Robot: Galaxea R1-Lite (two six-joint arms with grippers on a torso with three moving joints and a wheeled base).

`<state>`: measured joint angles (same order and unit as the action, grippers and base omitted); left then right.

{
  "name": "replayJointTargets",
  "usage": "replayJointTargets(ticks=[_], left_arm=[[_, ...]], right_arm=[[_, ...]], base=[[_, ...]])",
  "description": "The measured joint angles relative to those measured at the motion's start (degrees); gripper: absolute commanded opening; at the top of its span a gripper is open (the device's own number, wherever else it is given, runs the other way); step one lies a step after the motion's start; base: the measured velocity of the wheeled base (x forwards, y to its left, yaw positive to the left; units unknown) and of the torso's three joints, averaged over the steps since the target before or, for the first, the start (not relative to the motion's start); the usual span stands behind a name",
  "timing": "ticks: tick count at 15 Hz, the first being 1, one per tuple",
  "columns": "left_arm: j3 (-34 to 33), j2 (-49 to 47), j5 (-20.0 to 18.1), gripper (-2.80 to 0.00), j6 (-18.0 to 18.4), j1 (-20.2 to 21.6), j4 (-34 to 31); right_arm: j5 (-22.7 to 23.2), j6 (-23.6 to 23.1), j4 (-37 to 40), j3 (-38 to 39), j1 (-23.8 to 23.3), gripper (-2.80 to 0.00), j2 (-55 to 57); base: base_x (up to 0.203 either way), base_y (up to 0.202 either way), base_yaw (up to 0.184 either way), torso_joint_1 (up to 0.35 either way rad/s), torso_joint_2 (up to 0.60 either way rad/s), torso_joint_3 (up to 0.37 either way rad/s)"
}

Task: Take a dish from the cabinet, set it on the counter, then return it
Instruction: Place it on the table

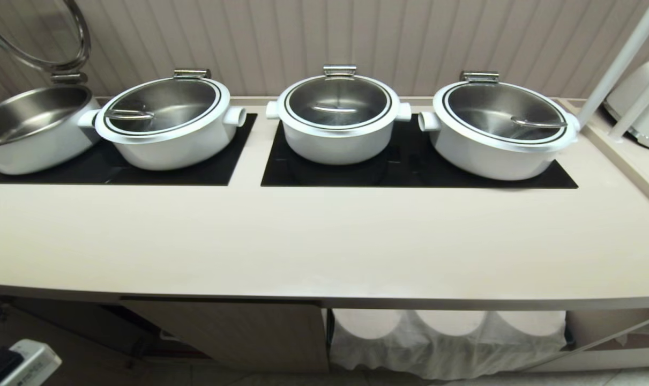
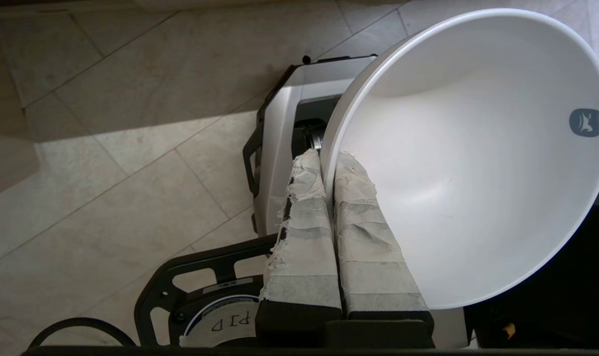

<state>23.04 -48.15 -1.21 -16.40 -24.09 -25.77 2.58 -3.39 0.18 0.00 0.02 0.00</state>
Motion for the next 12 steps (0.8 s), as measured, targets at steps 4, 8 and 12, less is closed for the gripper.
replayJointTargets(ticks=[4, 8, 12], left_arm=[[1.2, -0.2, -0.1, -2.8, 0.0, -0.6, 0.1], [2.2, -0.5, 0.0, -2.8, 0.0, -0.7, 0.0], [5.5, -1.5, 0.1, -2.8, 0.0, -0.7, 0.0]], right_arm=[[0.0, 0.0, 0.0, 0.0, 0.0, -2.8, 0.0], [-0.1, 0.0, 0.0, 0.0, 0.0, -2.8, 0.0], [-0.1, 0.0, 0.0, 0.0, 0.0, -2.8, 0.0]], base=[[0.0, -0.08, 0.0, 0.004, 0.0, 0.0], [0.0, 0.0, 0.0, 0.0, 0.0, 0.0], [0.0, 0.0, 0.0, 0.0, 0.0, 0.0]])
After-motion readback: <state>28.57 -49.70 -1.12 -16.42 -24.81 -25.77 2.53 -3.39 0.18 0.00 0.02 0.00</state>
